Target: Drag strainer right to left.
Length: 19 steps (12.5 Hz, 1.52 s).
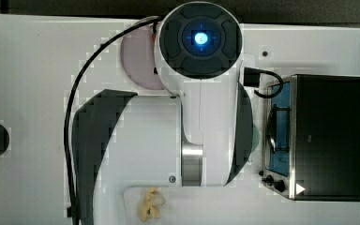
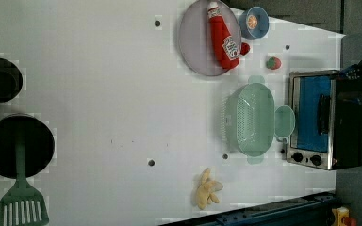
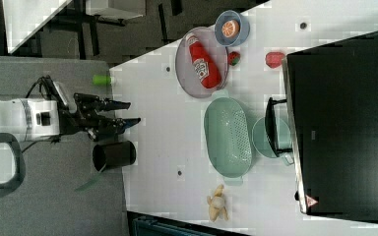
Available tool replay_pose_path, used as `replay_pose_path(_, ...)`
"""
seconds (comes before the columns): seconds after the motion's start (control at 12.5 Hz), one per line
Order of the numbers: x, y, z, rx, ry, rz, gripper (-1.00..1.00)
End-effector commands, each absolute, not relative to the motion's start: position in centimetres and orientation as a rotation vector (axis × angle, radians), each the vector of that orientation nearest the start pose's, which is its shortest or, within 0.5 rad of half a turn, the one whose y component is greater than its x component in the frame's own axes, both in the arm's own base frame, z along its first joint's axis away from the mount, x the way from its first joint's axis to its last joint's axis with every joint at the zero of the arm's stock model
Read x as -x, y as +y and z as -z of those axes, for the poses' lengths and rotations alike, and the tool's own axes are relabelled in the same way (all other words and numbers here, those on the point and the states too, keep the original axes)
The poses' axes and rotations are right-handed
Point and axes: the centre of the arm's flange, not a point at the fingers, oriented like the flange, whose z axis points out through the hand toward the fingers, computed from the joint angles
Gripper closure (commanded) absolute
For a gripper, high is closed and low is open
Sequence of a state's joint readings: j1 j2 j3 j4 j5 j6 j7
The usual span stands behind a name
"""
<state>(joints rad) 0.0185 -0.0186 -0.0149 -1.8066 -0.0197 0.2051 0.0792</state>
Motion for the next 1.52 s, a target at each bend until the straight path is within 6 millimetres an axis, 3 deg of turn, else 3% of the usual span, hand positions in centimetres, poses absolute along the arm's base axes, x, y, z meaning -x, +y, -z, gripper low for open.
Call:
replay_pose_path(0.08,-37.7,-4.1,-61.8,2.794,1.422,0.016,-0.59)
replay_pose_path(0.24,-37.8,-4.1,-61.0,2.8,1.423,-0.006,-0.99)
replay_pose_path(0.48,-38.9,-3.5,-57.0,2.826,1.442,-0.101,-1.0)
replay_pose_path(1.04,-44.1,-3.0,-39.6,2.627,1.88,-0.189,-1.0)
replay_pose_path(1.28,-46.0,-2.4,-32.7,2.586,1.92,-0.131,-1.0)
replay_pose_path(1.52,-47.2,-1.8,-27.0,2.556,1.915,-0.061,-1.0)
